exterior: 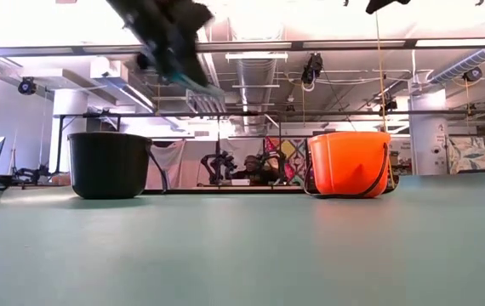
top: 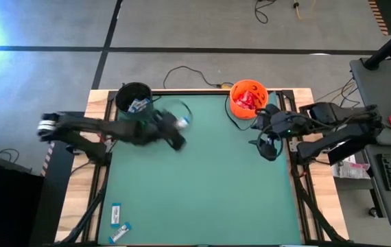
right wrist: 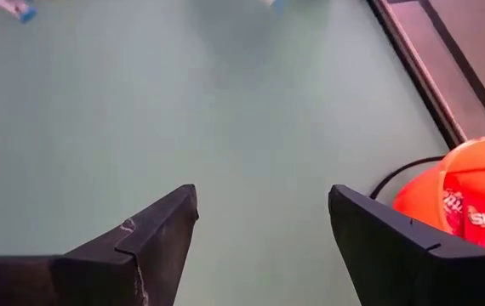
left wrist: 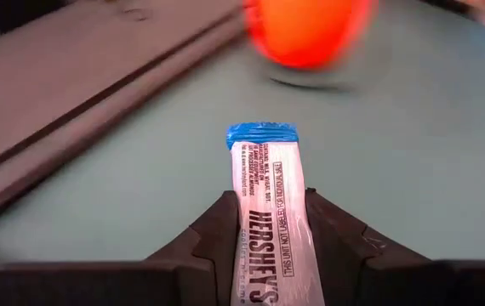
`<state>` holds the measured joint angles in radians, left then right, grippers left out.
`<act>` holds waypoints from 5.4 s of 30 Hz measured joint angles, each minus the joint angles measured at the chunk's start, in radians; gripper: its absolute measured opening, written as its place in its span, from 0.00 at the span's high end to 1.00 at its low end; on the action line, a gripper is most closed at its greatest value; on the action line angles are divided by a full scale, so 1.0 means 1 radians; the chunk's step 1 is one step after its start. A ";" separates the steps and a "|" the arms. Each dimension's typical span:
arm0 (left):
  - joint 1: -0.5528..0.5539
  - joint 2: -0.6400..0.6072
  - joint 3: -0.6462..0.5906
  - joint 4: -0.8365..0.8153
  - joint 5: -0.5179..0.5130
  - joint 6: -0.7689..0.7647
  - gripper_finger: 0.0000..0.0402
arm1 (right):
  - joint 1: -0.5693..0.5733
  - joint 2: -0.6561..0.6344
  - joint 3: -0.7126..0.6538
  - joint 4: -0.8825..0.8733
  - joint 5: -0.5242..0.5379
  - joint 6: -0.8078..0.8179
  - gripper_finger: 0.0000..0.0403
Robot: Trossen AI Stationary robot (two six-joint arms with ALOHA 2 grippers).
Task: Sort candy by brand, put in halloween buckets
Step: Put the white candy into the black bucket
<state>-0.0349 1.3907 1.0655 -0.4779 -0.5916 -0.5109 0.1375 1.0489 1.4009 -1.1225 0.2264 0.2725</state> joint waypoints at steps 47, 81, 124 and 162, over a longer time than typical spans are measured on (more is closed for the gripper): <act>0.559 -0.321 0.104 -0.621 0.481 0.001 0.40 | -0.084 0.043 -0.067 0.243 -0.027 0.057 0.30; -0.935 0.216 -0.015 -0.370 0.907 -1.292 0.30 | 0.114 0.278 -0.089 0.363 0.090 -0.015 0.30; -0.274 0.393 0.051 -0.254 0.225 -0.699 0.34 | 0.258 0.307 0.014 0.223 0.111 0.161 0.30; -0.099 0.856 -0.299 1.347 -0.355 -0.012 0.32 | 0.253 -0.044 -0.487 0.278 0.132 0.312 0.30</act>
<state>-0.1344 2.2471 0.7662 0.8687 -0.9469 -0.5226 0.3901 1.0044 0.9138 -0.8448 0.3586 0.5842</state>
